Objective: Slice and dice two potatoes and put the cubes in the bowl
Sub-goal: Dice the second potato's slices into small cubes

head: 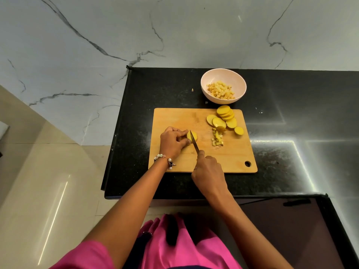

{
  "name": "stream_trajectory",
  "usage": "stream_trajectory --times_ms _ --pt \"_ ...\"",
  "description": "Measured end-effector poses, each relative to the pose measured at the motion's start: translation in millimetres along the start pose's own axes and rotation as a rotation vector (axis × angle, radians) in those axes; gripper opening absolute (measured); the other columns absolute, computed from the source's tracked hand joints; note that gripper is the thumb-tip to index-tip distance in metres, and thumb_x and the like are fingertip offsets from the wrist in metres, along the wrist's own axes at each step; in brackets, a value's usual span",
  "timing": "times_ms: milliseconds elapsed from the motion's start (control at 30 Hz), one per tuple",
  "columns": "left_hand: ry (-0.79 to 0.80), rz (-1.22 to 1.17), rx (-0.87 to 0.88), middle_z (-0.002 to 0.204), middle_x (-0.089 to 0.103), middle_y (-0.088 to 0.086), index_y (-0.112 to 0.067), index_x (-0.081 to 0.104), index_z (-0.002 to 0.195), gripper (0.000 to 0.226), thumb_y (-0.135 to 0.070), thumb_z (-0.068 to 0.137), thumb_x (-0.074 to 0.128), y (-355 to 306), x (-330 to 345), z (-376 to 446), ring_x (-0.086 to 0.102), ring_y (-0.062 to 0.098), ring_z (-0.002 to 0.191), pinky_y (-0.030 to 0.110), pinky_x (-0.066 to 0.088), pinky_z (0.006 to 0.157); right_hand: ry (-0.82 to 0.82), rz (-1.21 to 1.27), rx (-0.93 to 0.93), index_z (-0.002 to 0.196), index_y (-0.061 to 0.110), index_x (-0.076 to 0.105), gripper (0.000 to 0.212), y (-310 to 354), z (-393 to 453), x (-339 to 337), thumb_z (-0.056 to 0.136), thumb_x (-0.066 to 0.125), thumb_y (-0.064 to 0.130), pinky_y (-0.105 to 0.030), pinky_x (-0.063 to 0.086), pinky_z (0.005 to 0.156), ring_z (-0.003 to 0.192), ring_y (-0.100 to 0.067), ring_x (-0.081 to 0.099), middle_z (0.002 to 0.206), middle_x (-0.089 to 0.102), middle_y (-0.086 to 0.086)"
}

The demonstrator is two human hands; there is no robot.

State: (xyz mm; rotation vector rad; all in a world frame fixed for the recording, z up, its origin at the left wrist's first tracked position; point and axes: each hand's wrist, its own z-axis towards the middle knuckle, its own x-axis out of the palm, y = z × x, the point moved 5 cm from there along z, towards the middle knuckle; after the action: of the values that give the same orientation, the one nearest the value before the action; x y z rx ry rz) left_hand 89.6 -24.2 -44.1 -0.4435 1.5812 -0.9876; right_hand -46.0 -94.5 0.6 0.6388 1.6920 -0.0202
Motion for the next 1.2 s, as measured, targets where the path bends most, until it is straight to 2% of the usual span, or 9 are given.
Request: stream_trajectory --times_ms 100,300,500,667,767,900,1033,1133,1200 --pt "-0.005 0.0 0.002 0.101 0.058 0.003 -0.011 0.068 0.112 0.041 -0.018 0.073 0.079 1.1 0.3 -0.6 0.051 0.007 0.08 -0.001 0.035 0.066 -0.023 0.02 -0.008 0.141 0.003 0.03 0.05 3.3 8.3 -2.6 0.092 0.038 0.008 -0.039 0.042 0.071 0.096 -0.036 0.056 0.11 0.054 -0.018" --pt "-0.027 -0.002 -0.001 0.102 0.062 0.006 -0.007 0.07 0.107 0.033 -0.015 0.075 0.076 0.6 -2.1 -1.4 0.053 0.007 0.082 -0.002 0.036 0.068 -0.037 -0.026 -0.028 0.144 0.002 0.024 0.053 7.2 15.6 1.3 0.092 0.037 0.005 -0.038 0.043 0.074 0.1 -0.037 0.056 0.115 0.054 -0.02" --pt "-0.019 -0.006 -0.021 0.103 0.063 0.007 -0.008 0.071 0.105 0.031 -0.015 0.076 0.076 -0.4 -1.4 -0.6 0.054 0.009 0.088 0.012 0.04 0.078 -0.094 -0.072 -0.05 0.143 -0.002 0.023 0.049 16.7 22.3 6.8 0.095 0.03 0.003 -0.038 0.046 0.073 0.097 -0.037 0.059 0.112 0.055 -0.02" --pt "-0.04 -0.022 -0.034 0.102 0.063 0.006 -0.008 0.072 0.104 0.031 -0.017 0.075 0.077 -1.8 -2.3 -1.6 0.056 0.011 0.089 0.018 0.045 0.078 -0.037 -0.089 -0.07 0.145 -0.001 0.019 0.054 7.4 1.1 14.1 0.094 0.034 0.004 -0.038 0.043 0.07 0.095 -0.037 0.059 0.114 0.052 -0.02" --pt "-0.026 -0.007 -0.036 0.102 0.062 0.005 -0.009 0.072 0.105 0.032 -0.019 0.075 0.078 -2.7 -2.1 -2.4 0.055 0.011 0.09 0.02 0.045 0.08 0.021 0.014 -0.03 0.139 0.002 0.032 0.05 -5.2 -1.9 5.9 0.09 0.038 0.008 -0.036 0.04 0.068 0.095 -0.037 0.057 0.111 0.056 -0.019" --pt "-0.003 0.018 -0.054 0.106 0.063 0.005 -0.011 0.07 0.108 0.032 -0.016 0.076 0.075 -3.6 -4.1 -2.9 0.057 0.015 0.096 0.02 0.043 0.084 -0.035 0.195 -0.014 0.116 0.006 0.054 0.031 -17.8 6.0 -17.1 0.089 0.04 0.011 -0.032 0.038 0.058 0.073 -0.032 0.055 0.091 0.062 -0.018" --pt "-0.041 0.107 -0.085 0.109 0.065 0.01 -0.01 0.07 0.109 0.03 -0.024 0.082 0.069 -15.9 2.8 -6.7 0.056 0.023 0.106 0.026 0.039 0.088 -0.134 0.226 0.019 0.11 0.003 0.06 0.03 -30.6 15.0 -27.9 0.087 0.042 0.007 -0.03 0.034 0.058 0.079 -0.036 0.058 0.09 0.064 -0.019" --pt "-0.063 0.22 -0.187 0.114 0.054 0.013 -0.006 0.063 0.11 0.046 -0.042 0.082 0.067 -30.3 15.1 -9.3 0.051 0.029 0.106 0.033 0.039 0.085 -0.158 0.225 0.048 0.108 0.002 0.06 0.027 -36.9 17.5 -28.2 0.088 0.043 0.007 -0.031 0.032 0.059 0.084 -0.039 0.058 0.093 0.065 -0.02" --pt "-0.069 0.287 -0.229 0.117 0.05 0.015 -0.004 0.055 0.112 0.054 -0.045 0.08 0.068 -36.6 22.0 -8.4 0.049 0.03 0.108 0.034 0.039 0.086 -0.173 0.226 0.048 0.107 0.002 0.06 0.026 -38.8 17.2 -27.9 0.088 0.043 0.007 -0.031 0.031 0.059 0.084 -0.039 0.058 0.091 0.065 -0.021"
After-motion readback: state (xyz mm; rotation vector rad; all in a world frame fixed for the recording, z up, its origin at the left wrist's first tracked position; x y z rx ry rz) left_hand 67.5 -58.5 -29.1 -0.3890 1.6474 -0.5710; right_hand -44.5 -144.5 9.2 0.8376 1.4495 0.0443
